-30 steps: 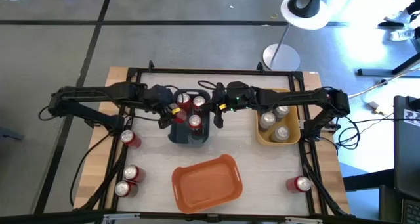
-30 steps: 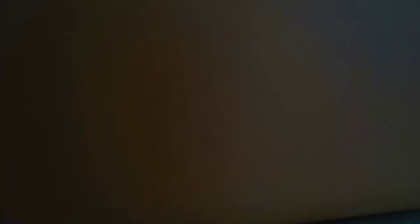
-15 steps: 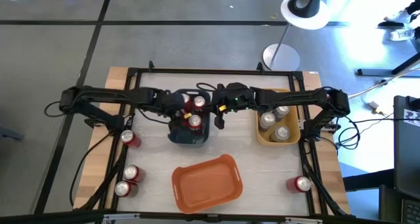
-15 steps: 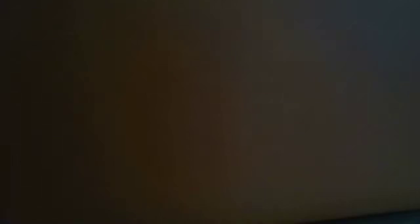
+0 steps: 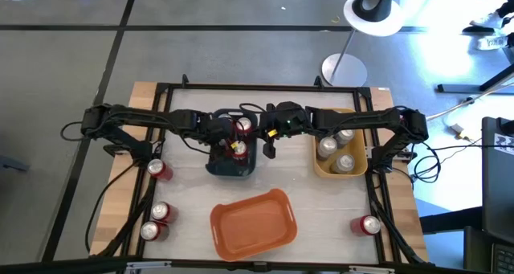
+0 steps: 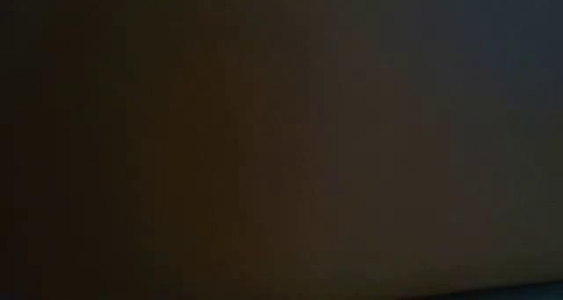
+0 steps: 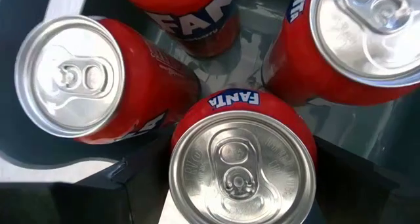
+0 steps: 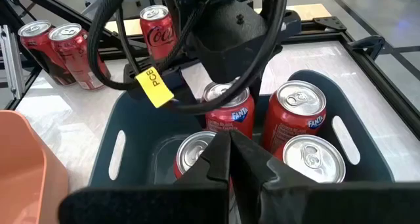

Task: Sort soda cans
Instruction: Put the orange soda can into the blue bin, then move the orange bin from the bottom to the middle of the table

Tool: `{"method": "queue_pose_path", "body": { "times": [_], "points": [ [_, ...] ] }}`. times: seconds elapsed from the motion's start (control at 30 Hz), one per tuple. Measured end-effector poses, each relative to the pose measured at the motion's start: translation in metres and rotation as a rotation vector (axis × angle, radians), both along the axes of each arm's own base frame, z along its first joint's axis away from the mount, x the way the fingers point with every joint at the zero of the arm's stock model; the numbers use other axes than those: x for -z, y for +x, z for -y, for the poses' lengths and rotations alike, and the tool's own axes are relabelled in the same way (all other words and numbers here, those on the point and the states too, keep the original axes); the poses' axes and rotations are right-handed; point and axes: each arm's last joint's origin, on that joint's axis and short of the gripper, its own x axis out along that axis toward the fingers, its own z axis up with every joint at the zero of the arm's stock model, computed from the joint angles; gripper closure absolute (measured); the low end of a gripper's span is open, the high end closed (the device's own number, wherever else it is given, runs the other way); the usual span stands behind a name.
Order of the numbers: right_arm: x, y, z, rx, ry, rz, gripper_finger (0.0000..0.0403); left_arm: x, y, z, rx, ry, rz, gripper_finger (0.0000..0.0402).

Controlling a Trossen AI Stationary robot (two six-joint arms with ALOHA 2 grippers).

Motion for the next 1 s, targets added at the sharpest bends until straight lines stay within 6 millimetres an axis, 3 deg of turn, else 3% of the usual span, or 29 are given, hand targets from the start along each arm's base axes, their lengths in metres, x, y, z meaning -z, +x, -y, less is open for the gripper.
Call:
{"method": "queue_pose_path", "body": {
  "times": [0.33,0.53,0.7,0.8,1.0],
  "points": [
    [0.000,0.000,0.000,0.000,-0.001,0.001,0.0395,-0.002,-0.001,0.000,0.009,0.002,-0.015,0.0028],
    [0.000,0.000,0.000,0.000,-0.001,0.003,0.0395,-0.037,-0.009,0.001,0.017,0.022,0.024,0.0029],
    [-0.002,0.001,0.000,-0.001,-0.004,0.020,0.0395,-0.068,-0.027,0.005,0.008,0.038,0.127,0.0033],
    [-0.007,-0.006,-0.002,-0.006,-0.005,0.003,0.0395,-0.080,-0.040,0.017,0.035,0.027,0.176,0.0033],
    [-0.029,-0.035,-0.039,-0.129,0.021,-0.065,0.0395,-0.091,-0.061,0.059,0.091,-0.070,0.239,0.0034]
  ]
}}
